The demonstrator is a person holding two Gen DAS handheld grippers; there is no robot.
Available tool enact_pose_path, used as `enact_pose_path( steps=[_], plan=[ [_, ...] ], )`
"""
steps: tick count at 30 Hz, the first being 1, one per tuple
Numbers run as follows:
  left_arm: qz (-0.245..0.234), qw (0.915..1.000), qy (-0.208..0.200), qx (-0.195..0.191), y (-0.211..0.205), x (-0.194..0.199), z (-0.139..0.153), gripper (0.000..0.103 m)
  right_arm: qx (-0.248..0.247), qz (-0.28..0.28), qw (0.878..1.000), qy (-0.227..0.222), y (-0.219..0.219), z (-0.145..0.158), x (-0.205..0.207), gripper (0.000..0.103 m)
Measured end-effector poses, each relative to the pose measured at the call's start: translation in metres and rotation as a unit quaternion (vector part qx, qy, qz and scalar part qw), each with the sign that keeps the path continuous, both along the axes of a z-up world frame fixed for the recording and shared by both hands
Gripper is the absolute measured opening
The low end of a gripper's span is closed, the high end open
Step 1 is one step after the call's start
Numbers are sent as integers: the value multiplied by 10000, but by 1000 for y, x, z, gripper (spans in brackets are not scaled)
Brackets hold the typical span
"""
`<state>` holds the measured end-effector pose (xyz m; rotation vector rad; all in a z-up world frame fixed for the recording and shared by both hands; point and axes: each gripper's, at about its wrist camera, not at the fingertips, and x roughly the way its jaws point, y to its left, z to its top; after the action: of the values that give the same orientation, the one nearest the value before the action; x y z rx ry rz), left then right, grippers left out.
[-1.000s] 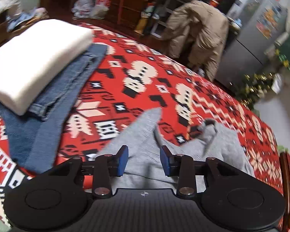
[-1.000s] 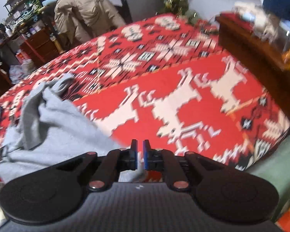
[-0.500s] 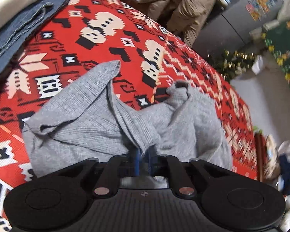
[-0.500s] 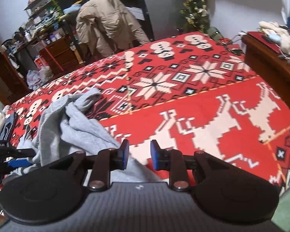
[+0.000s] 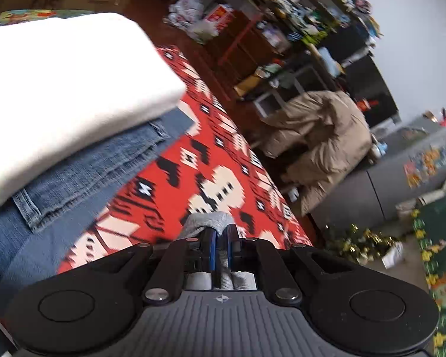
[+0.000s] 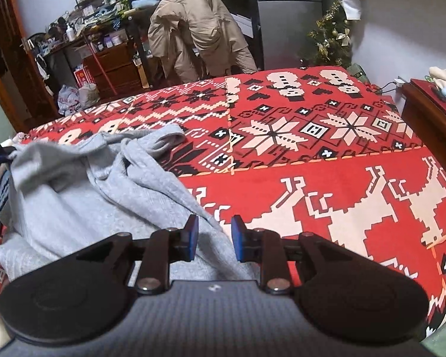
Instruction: Fold clothes
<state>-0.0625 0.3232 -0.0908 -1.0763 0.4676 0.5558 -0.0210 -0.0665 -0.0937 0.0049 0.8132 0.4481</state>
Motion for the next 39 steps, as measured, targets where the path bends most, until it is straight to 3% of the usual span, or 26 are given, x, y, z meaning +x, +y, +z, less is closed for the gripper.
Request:
enact_pose_path(
  steps=[5, 10, 12, 17, 19, 20, 21, 26, 32, 35, 39],
  plan=[
    [95, 9996, 203, -181, 7, 7, -7, 7, 186, 123, 9997, 23, 8, -6, 9, 30],
    [18, 9992, 337, -201, 7, 4, -7, 9, 309, 424, 9983, -269, 32, -2, 23, 37],
    [-54, 9992, 337, -196, 7, 7, -7, 11, 369, 565, 9971, -350, 43, -1, 29, 44],
    [-247, 9985, 455, -194, 3, 16, -13, 16, 396, 945, 9940, -377, 72, -9, 47, 44],
    [-281, 9982, 492, -183, 2, 19, -14, 17, 328, 969, 9941, -365, 79, -14, 50, 34],
    [-288, 9982, 498, -169, 2, 20, -14, 18, 299, 959, 9944, -339, 81, -17, 51, 8],
    [-295, 9982, 503, -154, 2, 21, -14, 19, 269, 949, 9946, -314, 83, -19, 53, 3],
    [-414, 9978, 497, -155, 0, 25, -14, 20, -54, 382, 9975, -590, 57, -7, 48, 2],
    [-851, 9955, 419, -62, -11, 30, -8, 25, 71, -726, 9971, -224, -28, 15, 42, 2],
    [-1194, 9917, 448, 162, -22, 34, -2, 28, -14, -1185, 9929, -118, -66, 24, 34, 2],
    [-1795, 9804, 512, 636, -43, 42, 8, 30, -125, -1615, 9867, 99, -106, 24, 24, 3]
  ],
)
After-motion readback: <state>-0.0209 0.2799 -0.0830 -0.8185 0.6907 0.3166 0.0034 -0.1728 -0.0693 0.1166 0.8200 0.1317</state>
